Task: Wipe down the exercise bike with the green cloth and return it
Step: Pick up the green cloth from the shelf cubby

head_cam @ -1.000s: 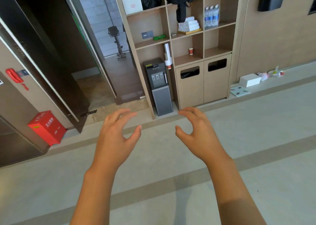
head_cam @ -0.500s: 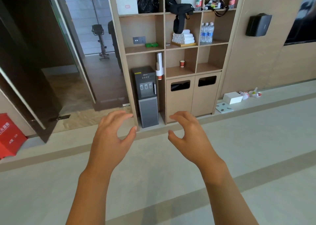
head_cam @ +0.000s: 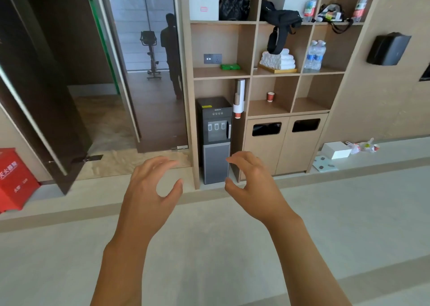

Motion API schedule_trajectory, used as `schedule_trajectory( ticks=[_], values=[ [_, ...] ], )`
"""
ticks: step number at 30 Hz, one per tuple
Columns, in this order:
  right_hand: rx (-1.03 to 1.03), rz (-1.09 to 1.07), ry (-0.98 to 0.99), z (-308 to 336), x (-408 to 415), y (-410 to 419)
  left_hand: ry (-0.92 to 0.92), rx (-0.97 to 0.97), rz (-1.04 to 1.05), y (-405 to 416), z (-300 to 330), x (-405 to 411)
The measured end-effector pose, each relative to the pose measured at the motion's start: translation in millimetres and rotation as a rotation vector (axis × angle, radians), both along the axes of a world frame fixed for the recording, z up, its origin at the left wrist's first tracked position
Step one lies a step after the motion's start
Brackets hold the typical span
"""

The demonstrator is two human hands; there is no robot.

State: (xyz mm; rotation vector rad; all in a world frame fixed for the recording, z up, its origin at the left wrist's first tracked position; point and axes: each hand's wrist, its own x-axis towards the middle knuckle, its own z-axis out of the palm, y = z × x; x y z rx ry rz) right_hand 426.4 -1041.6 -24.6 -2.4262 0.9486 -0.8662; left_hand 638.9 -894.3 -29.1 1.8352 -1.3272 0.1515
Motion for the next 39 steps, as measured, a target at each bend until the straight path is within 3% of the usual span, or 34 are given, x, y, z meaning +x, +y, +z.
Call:
schedule_trajectory(
  ticks=[11, 20, 39],
  values=[
    [0.018, 0.166, 0.008, -4.8, 108.8, -91.0, 0.025, 0.034, 0.192, -59.3, -10.9, 81.5],
    [0.032, 0.238, -0.009, -0.6, 164.4, -243.4, 0.002, 0.04, 0.265, -196.7, -0.3, 121.6],
    [0.091, 0.048, -0.133, -19.3, 123.0, -501.5, -0.119, 0.147, 0.033, -492.8, 28.0, 107.2]
  ],
)
